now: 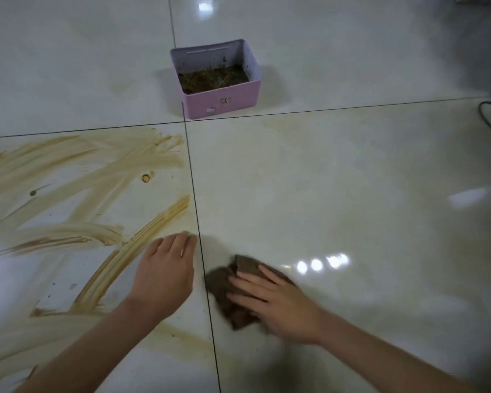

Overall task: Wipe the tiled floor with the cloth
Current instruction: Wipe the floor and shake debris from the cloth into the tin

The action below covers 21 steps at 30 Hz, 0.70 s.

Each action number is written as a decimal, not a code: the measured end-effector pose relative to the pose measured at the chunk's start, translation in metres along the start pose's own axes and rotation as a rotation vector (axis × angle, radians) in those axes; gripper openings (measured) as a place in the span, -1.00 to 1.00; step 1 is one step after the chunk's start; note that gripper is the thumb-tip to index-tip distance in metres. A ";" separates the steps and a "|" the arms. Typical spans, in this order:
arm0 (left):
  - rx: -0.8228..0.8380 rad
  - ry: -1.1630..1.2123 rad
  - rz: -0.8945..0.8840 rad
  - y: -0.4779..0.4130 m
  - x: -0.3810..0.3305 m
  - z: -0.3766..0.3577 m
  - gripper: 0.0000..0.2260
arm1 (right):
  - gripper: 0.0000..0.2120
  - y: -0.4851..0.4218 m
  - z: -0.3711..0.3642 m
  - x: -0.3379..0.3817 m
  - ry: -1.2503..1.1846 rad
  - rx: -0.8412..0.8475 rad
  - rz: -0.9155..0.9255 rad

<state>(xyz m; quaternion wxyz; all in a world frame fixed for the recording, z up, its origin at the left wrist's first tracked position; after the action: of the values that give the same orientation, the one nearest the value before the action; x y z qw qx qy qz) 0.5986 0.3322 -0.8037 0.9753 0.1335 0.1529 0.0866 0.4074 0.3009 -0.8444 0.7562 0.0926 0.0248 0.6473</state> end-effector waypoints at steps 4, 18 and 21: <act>0.092 -0.111 -0.064 -0.012 -0.003 0.003 -0.57 | -0.64 0.065 0.011 -0.105 -0.093 0.017 -0.414; -0.086 0.279 -0.420 -0.109 -0.113 -0.040 -0.51 | -0.59 0.057 0.004 0.009 -0.090 0.093 -0.889; -0.039 0.274 -0.453 -0.111 -0.134 -0.053 -0.50 | -0.52 0.076 0.005 0.017 0.006 0.164 -0.806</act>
<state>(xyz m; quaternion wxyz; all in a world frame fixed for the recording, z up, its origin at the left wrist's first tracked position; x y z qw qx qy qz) 0.4699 0.2113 -0.8469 0.9424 0.0639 0.3080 -0.1138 0.3367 0.3282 -0.8246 0.9392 0.1334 0.1128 0.2955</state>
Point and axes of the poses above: each hand's wrist, its own y-axis away from the middle knuckle, its own z-axis out of the back of the hand, x = y × z, the point moved 6 cm from there along -y, towards the middle knuckle, and after that the axes turned 15 degrees about y, right-handed, at the moved point
